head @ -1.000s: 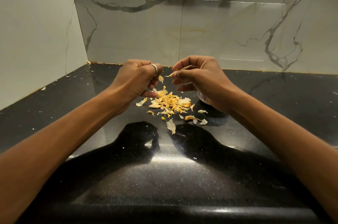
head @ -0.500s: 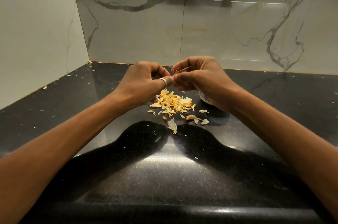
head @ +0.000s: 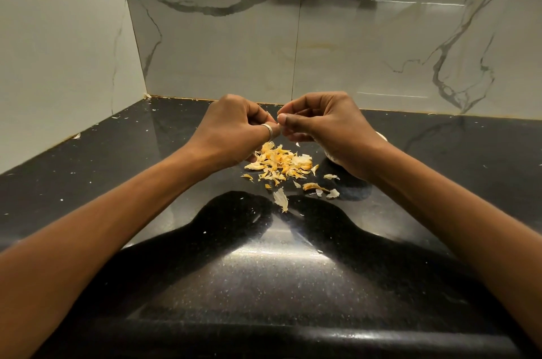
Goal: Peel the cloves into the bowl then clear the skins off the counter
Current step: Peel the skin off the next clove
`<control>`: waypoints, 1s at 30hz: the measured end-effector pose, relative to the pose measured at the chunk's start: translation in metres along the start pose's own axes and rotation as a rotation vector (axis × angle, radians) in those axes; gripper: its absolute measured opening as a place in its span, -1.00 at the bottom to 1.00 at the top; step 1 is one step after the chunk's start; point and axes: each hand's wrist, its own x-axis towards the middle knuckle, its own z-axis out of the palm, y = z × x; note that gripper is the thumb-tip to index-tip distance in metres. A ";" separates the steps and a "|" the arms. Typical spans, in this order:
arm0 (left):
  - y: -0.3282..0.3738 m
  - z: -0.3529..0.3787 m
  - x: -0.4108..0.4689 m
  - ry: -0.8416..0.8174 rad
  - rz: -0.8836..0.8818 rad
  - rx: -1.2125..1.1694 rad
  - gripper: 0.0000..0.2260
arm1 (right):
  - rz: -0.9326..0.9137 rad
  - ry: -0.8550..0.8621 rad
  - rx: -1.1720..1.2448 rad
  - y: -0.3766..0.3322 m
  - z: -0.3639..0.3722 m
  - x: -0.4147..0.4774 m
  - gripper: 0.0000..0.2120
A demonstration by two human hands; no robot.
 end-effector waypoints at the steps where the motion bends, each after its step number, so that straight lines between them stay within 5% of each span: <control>1: 0.000 0.000 0.000 0.002 -0.001 0.004 -0.92 | 0.004 0.009 0.005 0.000 0.000 0.000 -0.89; 15: 0.002 -0.001 -0.001 -0.025 -0.006 0.057 -0.88 | 0.049 0.016 0.052 0.000 0.001 -0.002 -0.91; 30: 0.011 -0.007 -0.002 -0.116 -0.243 -0.308 -0.85 | 0.179 -0.014 0.324 -0.004 -0.001 0.001 -0.98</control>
